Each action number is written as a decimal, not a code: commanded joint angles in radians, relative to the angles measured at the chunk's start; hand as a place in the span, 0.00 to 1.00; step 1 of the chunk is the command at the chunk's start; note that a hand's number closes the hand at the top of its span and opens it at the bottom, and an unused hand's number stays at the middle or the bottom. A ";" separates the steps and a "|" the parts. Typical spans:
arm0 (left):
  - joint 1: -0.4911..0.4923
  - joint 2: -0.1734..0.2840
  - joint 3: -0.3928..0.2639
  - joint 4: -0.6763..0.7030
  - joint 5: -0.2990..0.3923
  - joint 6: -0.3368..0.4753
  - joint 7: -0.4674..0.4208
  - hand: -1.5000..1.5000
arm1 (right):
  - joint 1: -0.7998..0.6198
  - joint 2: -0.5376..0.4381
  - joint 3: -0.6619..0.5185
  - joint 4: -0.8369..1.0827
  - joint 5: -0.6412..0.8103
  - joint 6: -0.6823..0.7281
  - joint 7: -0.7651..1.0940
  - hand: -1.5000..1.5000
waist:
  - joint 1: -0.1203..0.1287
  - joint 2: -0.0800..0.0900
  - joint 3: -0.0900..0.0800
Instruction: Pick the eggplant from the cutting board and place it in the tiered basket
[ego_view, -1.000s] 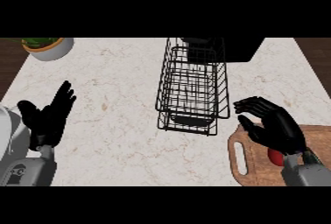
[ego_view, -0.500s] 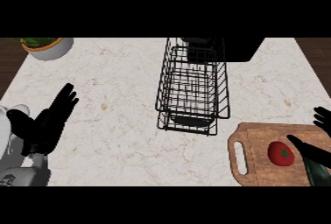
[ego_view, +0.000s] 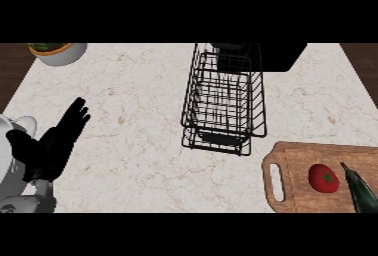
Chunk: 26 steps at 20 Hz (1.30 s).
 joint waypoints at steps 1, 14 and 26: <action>0.010 0.006 0.002 -0.014 0.010 -0.018 0.000 0.50 | 0.033 -0.146 0.089 -0.074 0.008 0.206 0.158 0.00 | 0.017 0.003 0.000; 0.010 -0.038 0.015 -0.035 -0.030 -0.024 0.027 0.50 | -0.140 0.025 0.145 -0.160 0.023 0.358 0.538 0.00 | 0.005 0.002 0.006; -0.001 -0.058 0.062 -0.064 -0.041 -0.061 0.071 0.50 | -0.086 0.181 0.143 -0.005 0.302 0.354 0.415 0.00 | 0.001 0.001 0.006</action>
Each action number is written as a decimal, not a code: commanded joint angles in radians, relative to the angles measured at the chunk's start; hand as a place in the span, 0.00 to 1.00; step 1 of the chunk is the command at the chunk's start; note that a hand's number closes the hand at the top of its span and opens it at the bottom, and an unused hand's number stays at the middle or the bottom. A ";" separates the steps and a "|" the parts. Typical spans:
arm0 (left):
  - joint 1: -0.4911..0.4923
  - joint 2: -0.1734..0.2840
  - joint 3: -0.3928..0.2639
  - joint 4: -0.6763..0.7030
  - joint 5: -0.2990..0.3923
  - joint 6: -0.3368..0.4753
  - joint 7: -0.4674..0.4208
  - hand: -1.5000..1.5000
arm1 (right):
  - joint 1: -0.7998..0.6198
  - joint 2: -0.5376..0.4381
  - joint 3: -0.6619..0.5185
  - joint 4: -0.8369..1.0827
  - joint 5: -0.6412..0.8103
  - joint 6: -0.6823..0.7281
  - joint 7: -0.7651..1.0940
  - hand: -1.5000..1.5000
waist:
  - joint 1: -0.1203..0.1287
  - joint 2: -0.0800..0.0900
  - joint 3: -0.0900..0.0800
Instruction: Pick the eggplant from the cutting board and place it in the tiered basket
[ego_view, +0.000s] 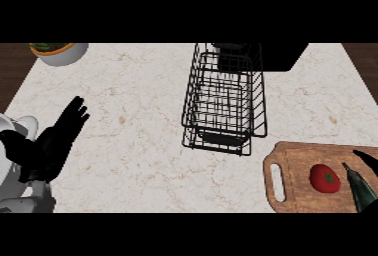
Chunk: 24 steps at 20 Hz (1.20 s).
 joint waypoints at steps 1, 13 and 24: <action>0.014 -0.024 0.000 -0.039 -0.020 0.007 0.022 0.50 | 0.043 0.061 0.000 0.035 0.120 -0.033 -0.057 0.00 | -0.002 -0.001 0.000; 0.009 -0.090 -0.005 0.024 -0.084 -0.010 -0.032 0.50 | 0.008 0.143 -0.062 0.220 0.298 -0.056 -0.230 0.00 | -0.003 0.000 -0.001; -0.013 -0.031 0.076 0.041 -0.040 -0.074 -0.021 0.50 | 0.010 0.123 -0.003 0.324 0.395 0.015 -0.373 1.00 | 0.000 0.001 0.000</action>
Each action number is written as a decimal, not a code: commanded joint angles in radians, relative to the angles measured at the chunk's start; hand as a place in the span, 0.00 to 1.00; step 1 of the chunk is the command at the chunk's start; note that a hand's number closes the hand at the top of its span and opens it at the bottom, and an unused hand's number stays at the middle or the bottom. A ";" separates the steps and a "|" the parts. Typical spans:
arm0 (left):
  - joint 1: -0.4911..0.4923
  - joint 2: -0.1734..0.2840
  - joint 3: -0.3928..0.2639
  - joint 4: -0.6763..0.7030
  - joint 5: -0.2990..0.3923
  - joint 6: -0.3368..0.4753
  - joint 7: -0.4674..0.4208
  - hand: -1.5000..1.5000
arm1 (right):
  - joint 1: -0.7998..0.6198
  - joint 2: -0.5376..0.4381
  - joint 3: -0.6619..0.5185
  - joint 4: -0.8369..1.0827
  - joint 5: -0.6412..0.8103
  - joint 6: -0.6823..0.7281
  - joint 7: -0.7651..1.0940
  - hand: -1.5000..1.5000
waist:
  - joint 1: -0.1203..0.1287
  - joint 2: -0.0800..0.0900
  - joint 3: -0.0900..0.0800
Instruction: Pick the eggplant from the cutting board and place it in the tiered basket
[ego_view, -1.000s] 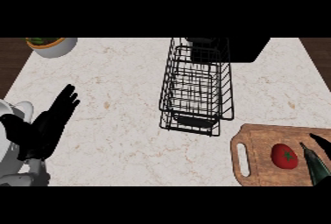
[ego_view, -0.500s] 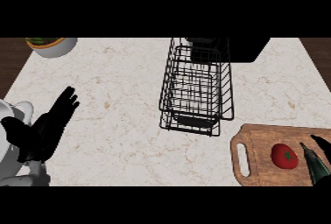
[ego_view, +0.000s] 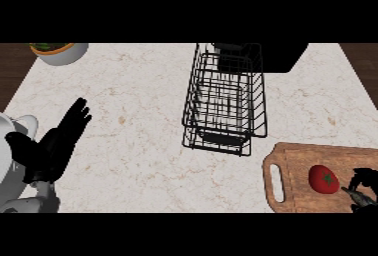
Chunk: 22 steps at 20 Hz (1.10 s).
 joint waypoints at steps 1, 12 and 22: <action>-0.038 -0.009 0.011 0.080 -0.018 -0.003 -0.034 0.50 | 0.022 0.025 0.040 0.053 0.087 -0.035 -0.065 1.00 | -0.006 0.007 0.010; -0.042 -0.009 0.002 0.049 -0.013 -0.015 -0.028 0.50 | -0.235 -0.138 -0.043 0.334 0.187 -0.422 -0.704 1.00 | 0.022 0.016 0.015; -0.010 -0.015 0.004 0.019 -0.019 0.002 0.000 0.50 | -0.301 -0.011 -0.294 0.182 -0.244 -0.408 -0.974 1.00 | -0.026 -0.001 0.011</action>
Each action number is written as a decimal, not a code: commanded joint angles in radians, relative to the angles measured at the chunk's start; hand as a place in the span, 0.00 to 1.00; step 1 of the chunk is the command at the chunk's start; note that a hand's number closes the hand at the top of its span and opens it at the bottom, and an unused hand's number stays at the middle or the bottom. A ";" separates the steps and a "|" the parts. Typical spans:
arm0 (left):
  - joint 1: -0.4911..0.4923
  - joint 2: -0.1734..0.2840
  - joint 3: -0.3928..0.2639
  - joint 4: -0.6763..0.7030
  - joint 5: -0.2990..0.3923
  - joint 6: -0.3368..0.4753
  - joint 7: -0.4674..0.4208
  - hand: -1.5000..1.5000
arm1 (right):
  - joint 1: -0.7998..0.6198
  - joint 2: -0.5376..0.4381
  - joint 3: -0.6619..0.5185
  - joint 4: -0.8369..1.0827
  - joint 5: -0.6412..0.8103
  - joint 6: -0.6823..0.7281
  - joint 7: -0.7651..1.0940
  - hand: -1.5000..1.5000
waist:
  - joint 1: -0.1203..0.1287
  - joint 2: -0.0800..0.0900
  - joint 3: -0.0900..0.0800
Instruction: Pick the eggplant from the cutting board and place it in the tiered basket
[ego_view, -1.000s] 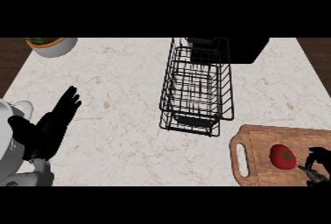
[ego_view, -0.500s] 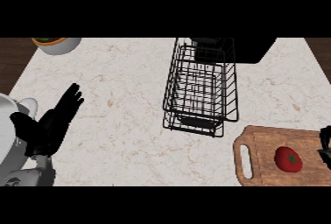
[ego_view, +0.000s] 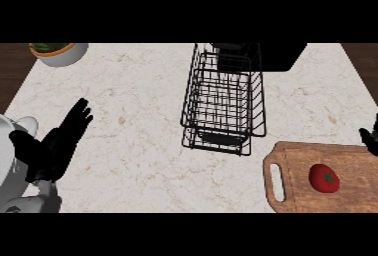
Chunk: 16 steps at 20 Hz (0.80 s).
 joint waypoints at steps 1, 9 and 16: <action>0.045 0.017 0.018 -0.034 0.014 -0.014 0.000 0.50 | -0.017 0.021 -0.105 -0.096 -0.197 0.078 -0.084 1.00 | -0.010 -0.008 -0.002; 0.042 0.013 0.028 -0.037 0.018 -0.027 0.003 0.50 | 0.011 -0.037 -0.125 -0.476 -0.327 0.320 0.186 1.00 | -0.006 -0.002 -0.003; 0.043 -0.013 0.006 -0.072 -0.006 -0.004 0.033 0.50 | -0.085 0.082 0.043 -0.751 -0.275 0.319 0.545 1.00 | 0.007 0.000 -0.003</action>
